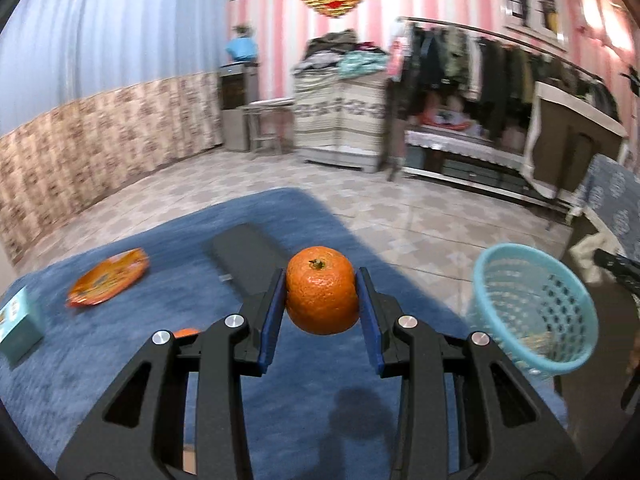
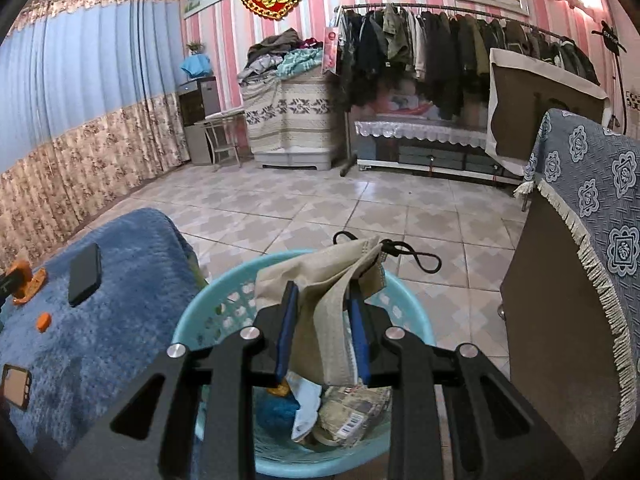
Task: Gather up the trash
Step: 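Carry the orange in the left tool and pouch in the right tool over the basket, then open the left tool to drop the orange, then the right tool to drop the pouch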
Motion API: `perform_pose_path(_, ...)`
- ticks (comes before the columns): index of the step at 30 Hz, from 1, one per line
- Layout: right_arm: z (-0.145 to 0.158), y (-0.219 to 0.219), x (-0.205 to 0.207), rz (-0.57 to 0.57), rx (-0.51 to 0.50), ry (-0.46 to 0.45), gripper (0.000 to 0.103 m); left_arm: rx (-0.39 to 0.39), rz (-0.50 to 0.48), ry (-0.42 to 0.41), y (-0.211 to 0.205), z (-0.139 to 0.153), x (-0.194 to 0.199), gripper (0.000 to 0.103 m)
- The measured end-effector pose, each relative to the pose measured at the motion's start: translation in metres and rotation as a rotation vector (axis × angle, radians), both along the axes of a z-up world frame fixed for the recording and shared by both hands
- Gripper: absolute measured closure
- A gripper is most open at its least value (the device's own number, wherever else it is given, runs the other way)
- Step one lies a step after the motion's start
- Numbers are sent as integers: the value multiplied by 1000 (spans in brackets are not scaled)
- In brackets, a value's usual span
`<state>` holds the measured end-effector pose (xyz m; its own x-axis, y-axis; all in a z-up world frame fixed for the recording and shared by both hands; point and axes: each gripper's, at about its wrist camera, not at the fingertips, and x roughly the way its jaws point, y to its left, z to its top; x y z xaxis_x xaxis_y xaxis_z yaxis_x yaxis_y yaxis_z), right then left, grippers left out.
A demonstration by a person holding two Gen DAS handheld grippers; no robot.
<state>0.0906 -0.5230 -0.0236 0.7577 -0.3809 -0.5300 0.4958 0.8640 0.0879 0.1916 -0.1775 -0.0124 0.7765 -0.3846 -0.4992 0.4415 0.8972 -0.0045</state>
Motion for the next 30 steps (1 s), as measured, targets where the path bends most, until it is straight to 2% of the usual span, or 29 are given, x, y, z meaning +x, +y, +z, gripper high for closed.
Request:
perform_pose_path(7,-5,-13,0,-12,14,2,77,11,-184,2,-79,-7,-17,69)
perform_pose_path(14,-11,-20,-1,-25,37,9,77,8,-315,30,-140,-17,-27,69)
perform_pose_path(25,-21,-38,0,-73,62,35,77,28,-410,86,-202,-39,-26,69)
perform_pose_path(30,-25,-45,-3,-90,79,33,77,42,-432,72,-221,-40,-29,67)
